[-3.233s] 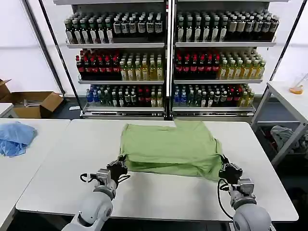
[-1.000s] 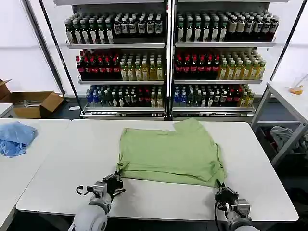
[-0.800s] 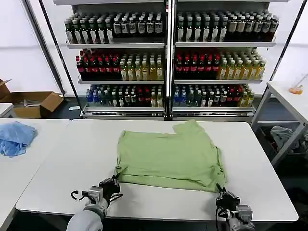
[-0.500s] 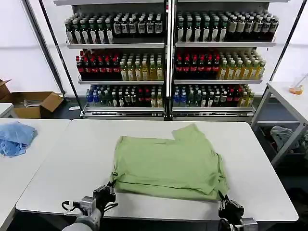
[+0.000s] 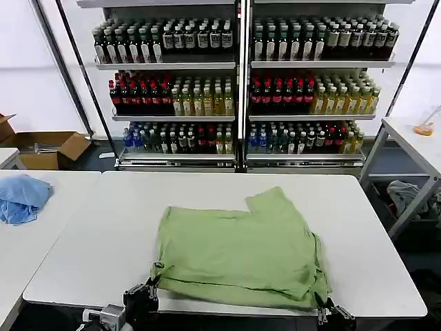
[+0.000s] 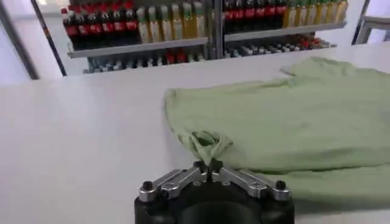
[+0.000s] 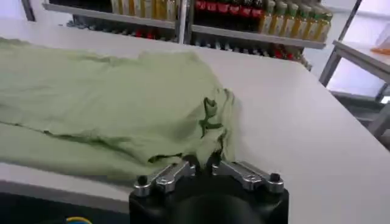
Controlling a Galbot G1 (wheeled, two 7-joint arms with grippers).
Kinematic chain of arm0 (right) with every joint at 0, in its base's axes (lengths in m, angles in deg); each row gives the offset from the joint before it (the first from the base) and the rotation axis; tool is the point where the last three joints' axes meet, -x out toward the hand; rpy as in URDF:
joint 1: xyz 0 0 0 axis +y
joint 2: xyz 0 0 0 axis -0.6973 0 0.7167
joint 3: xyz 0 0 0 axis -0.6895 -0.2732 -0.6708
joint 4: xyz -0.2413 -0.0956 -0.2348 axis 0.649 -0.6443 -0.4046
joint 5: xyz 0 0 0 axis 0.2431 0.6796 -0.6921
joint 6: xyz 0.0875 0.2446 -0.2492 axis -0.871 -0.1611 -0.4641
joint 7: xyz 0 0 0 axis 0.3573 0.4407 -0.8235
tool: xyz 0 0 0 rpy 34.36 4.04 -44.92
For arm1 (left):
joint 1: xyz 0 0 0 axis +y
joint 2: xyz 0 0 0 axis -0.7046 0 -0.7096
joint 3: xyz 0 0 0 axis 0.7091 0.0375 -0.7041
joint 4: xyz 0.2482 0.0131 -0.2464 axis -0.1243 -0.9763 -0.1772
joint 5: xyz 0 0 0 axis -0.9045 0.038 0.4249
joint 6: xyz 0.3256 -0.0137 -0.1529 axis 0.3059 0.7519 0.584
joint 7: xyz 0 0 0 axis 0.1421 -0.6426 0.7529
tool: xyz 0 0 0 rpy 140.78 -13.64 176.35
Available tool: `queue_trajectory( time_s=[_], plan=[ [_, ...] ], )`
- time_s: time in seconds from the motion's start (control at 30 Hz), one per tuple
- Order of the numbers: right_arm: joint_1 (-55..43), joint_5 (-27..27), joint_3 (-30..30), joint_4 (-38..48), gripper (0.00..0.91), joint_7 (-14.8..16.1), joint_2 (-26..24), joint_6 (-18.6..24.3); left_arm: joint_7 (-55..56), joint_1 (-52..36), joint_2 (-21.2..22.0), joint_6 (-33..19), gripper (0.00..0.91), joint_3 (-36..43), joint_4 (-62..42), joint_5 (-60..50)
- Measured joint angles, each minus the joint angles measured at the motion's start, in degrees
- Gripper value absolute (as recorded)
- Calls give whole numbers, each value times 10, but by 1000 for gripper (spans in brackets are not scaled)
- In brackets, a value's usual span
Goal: Fold and organize the clothes.
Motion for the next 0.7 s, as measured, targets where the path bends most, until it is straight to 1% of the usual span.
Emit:
queue_trajectory(
  time_s=[0.23,0.37,0.53,0.7],
  plan=[
    [-17,11,13,-14,907,-7,-10,6,2,6,-11,5,907,-16,20,-2],
    [-48,27,10,-11,907,-16,-16,3,9,-12,-20,2,907,-19,16,10],
    [-119,59,-8,14,907,-32,-29,-12,20,-65,-20,8,907,-4,-10,32],
    [-214,106,-38,59,907,-54,-47,-37,30,-142,-15,17,907,24,-53,47]
  ],
)
